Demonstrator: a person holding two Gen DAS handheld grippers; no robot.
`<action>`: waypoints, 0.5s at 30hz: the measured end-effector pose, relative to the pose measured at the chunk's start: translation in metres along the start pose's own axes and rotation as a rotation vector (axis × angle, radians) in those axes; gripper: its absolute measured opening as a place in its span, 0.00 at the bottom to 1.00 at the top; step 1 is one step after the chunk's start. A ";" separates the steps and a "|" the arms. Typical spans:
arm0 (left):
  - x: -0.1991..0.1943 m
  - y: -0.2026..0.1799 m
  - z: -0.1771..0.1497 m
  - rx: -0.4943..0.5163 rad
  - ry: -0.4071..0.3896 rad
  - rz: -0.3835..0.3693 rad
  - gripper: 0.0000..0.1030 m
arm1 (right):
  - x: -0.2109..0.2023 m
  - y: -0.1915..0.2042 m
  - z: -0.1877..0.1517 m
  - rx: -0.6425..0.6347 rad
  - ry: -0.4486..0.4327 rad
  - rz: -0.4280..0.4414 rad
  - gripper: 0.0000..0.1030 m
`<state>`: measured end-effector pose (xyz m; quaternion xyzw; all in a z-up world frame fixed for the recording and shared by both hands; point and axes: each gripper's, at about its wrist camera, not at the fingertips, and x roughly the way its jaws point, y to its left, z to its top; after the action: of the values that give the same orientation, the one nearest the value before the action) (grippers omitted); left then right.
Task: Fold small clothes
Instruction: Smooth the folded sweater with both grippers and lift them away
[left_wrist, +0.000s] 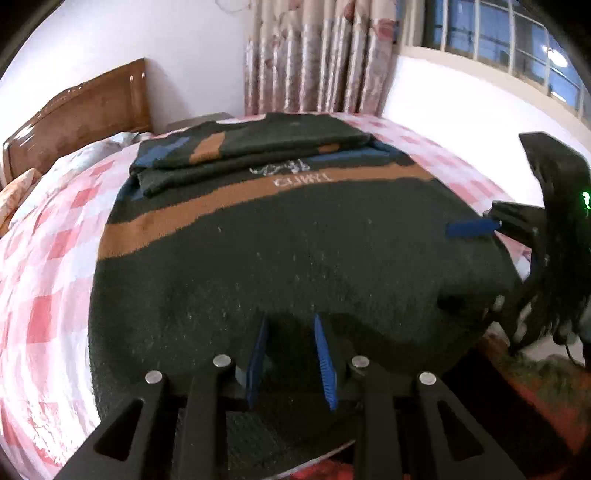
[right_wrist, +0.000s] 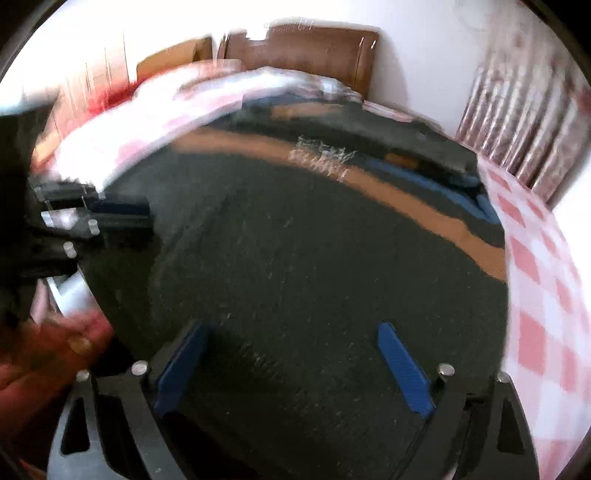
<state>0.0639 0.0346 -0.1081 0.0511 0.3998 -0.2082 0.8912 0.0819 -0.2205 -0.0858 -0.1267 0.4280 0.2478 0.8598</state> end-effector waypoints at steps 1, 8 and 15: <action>-0.003 0.010 -0.001 -0.040 0.004 -0.029 0.26 | -0.003 -0.006 -0.005 -0.001 0.003 -0.011 1.00; -0.021 0.044 -0.020 -0.146 0.008 -0.043 0.26 | -0.028 -0.048 -0.033 0.081 0.045 -0.060 1.00; -0.037 0.061 0.016 -0.247 -0.095 0.028 0.26 | -0.017 -0.013 0.007 0.056 -0.023 -0.019 1.00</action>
<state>0.0775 0.0979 -0.0745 -0.0634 0.3789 -0.1471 0.9115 0.0854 -0.2341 -0.0676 -0.1039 0.4237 0.2288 0.8703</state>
